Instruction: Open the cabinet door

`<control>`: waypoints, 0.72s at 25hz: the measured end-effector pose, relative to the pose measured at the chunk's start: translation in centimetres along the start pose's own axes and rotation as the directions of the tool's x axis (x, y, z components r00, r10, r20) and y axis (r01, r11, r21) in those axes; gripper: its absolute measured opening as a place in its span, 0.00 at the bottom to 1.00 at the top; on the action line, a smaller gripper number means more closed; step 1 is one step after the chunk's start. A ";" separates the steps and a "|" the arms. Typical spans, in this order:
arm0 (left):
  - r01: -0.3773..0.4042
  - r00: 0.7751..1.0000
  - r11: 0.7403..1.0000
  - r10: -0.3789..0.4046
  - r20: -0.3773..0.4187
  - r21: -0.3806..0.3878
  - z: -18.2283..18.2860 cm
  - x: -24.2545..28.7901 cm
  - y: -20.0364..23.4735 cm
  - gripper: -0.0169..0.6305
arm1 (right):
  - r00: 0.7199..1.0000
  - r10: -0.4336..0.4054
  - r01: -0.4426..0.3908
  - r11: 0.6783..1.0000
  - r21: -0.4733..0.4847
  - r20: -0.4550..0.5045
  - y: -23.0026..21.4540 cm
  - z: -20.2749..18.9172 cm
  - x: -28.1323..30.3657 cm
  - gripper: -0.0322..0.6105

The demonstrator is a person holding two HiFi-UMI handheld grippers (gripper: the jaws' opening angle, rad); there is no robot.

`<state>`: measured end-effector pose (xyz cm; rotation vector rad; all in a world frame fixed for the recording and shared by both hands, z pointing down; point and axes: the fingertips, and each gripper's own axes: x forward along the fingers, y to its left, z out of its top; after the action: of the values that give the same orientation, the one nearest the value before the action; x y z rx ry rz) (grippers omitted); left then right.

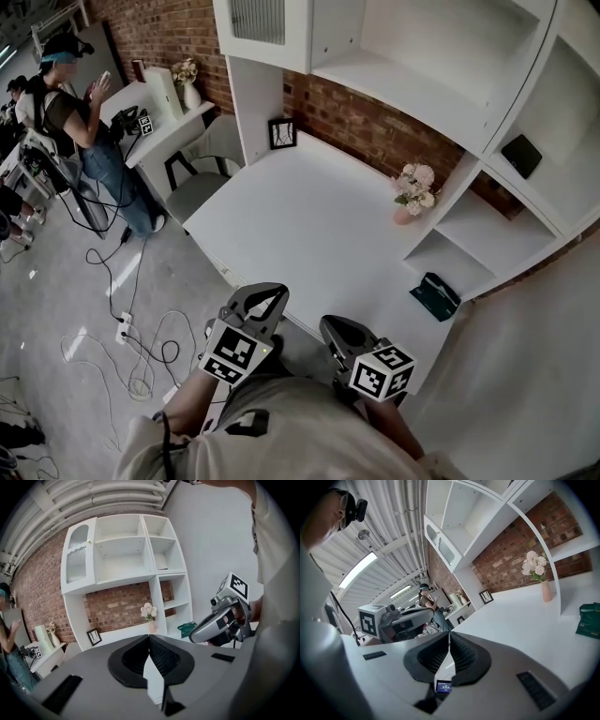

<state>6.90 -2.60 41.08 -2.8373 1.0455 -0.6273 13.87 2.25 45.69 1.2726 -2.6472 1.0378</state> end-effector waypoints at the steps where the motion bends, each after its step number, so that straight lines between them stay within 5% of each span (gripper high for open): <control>1: 0.005 1.000 1.000 -0.005 0.008 -0.002 0.0 0.3 0.5 0.05 | 1.000 -0.007 0.007 1.000 -0.005 -0.002 -0.1 0.2 0.4 0.10; 18: 0.074 0.994 0.995 -0.068 0.085 -0.073 -1.9 4.0 13.7 0.05 | 0.988 -0.138 0.134 0.990 -0.052 -0.071 -0.9 4.3 11.4 0.10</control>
<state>0.57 -15.52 41.68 -2.9492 0.9805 -0.4806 7.97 -8.42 46.16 1.3553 -2.4757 0.9781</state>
